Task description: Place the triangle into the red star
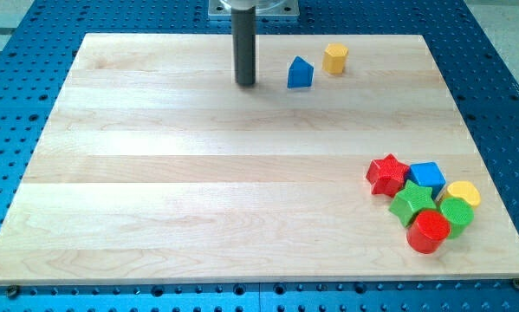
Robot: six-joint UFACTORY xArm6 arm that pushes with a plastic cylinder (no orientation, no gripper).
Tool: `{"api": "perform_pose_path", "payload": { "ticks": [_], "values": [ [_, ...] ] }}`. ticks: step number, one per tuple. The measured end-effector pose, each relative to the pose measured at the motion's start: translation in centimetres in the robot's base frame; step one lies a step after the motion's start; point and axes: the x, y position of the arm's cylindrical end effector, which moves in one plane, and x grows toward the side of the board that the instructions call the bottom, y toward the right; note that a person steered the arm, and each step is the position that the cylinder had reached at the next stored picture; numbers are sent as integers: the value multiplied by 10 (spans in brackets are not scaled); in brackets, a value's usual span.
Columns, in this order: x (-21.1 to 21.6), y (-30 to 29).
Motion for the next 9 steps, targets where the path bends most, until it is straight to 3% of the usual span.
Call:
{"api": "perform_pose_path", "payload": {
  "ticks": [1, 2, 3, 4, 5, 6, 8, 9],
  "values": [
    [6, 49],
    [63, 80],
    [63, 74],
    [24, 62],
    [23, 97],
    [84, 118],
    [41, 127],
    [50, 166]
  ]
}}
